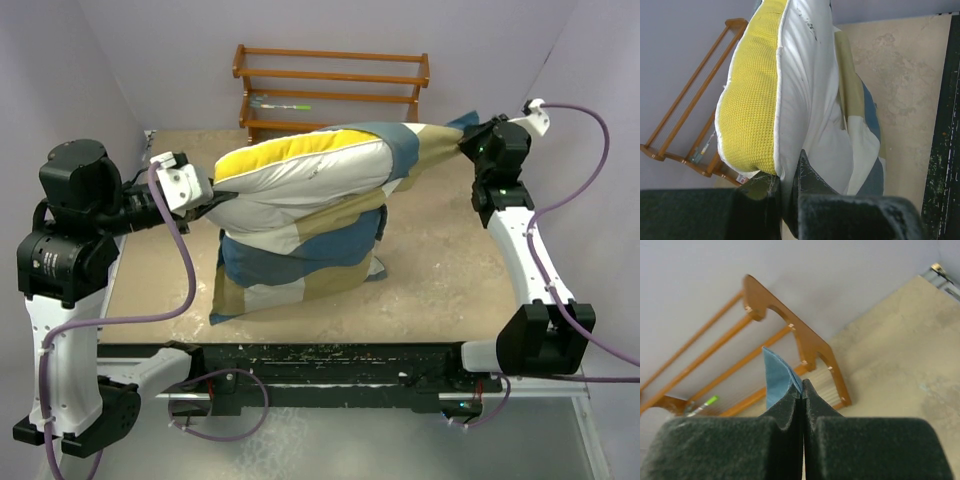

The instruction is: Remove the pillowcase from the pillow

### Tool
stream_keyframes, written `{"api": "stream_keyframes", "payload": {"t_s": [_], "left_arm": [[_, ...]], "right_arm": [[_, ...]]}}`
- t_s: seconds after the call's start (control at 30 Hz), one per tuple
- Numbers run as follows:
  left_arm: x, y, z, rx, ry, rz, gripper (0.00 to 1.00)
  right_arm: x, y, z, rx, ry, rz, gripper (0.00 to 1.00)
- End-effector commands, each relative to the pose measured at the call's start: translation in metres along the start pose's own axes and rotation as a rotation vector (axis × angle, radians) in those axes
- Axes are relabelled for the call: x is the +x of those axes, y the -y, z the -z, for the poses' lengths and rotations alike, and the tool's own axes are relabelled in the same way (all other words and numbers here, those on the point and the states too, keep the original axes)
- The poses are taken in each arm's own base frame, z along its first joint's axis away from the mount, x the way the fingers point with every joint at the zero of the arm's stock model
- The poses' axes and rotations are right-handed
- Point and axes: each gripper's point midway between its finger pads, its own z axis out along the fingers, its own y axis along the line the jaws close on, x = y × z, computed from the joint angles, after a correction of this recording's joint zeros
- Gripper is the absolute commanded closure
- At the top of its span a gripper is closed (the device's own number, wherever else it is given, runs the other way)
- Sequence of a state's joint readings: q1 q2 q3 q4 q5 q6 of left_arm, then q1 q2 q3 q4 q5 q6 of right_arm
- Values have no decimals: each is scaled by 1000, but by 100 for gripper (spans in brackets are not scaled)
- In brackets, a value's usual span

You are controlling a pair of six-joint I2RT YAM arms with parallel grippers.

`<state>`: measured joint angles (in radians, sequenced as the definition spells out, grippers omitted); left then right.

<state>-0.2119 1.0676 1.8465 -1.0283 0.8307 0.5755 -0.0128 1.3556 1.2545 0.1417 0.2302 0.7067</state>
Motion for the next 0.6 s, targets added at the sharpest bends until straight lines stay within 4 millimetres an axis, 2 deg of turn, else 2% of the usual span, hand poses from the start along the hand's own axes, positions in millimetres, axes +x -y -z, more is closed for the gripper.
{"api": "stream_keyframes", "payload": {"t_s": [0.0, 0.17, 0.27, 0.33, 0.4, 0.47, 0.57], "left_arm": [[-25, 8, 19, -22, 46, -140, 100], [-34, -2, 21, -76, 70, -169, 100], [-41, -21, 27, -180, 76, -213, 100], [-52, -55, 41, -390, 98, -249, 100], [-68, -77, 55, -538, 138, -329, 100], [-74, -86, 61, -594, 149, -356, 100], [-76, -91, 57, -596, 166, -318, 100]], "right_arm": [[-5, 49, -8, 172, 78, 39, 100], [24, 87, -6, 281, 34, 86, 100], [34, 102, -3, 328, 24, 103, 100], [37, 107, -2, 341, 21, 115, 100], [38, 112, -1, 355, 19, 118, 100], [42, 111, -3, 345, 4, 121, 100], [48, 110, -3, 330, -22, 125, 100]]}}
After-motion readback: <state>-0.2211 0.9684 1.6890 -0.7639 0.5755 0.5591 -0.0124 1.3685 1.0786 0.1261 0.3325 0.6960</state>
